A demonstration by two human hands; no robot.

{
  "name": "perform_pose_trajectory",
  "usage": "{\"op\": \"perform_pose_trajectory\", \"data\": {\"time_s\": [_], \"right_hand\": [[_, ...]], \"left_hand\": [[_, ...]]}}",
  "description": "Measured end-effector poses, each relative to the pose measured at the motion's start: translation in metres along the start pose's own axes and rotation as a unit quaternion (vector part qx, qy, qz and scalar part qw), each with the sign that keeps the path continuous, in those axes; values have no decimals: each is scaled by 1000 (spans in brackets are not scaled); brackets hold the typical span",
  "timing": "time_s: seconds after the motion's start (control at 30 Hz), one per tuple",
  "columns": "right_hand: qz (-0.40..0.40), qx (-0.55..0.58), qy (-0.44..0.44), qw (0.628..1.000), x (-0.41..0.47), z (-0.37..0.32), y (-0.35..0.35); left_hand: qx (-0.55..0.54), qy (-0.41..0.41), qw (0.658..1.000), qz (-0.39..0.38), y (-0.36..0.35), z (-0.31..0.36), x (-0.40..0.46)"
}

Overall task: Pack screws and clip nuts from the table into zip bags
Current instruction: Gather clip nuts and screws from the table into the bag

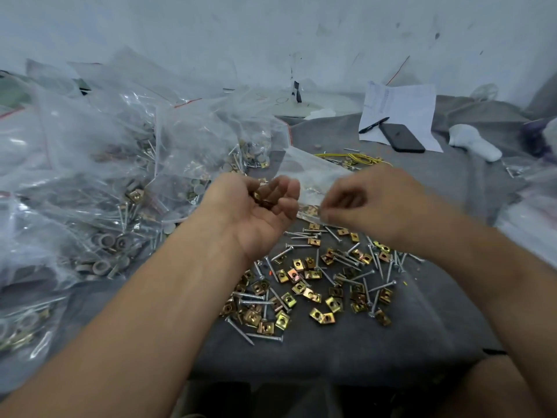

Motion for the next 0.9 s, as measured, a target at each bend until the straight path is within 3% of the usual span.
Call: {"op": "perform_pose_trajectory", "data": {"time_s": [0.1,0.33,0.9], "right_hand": [[-118,-64,-57,989,-4,11,-26],[-88,-111,-84,986,8,12,-36],[-106,-78,-68,989,4,22,-34]], "left_hand": [[14,-23,1000,2,1,6,-1],[16,-29,999,-13,2,11,-4],[2,-41,999,-9,6,22,-14]]}}
Point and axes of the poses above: each hand's wrist, its own x-axis towards the middle knuckle, its own y-axis out of the back of the hand, z = x × y, the point moved 7 cm from there along x, towards the middle knuckle, and after that the axes turned 7 degrees about y, right-handed, at the moved point
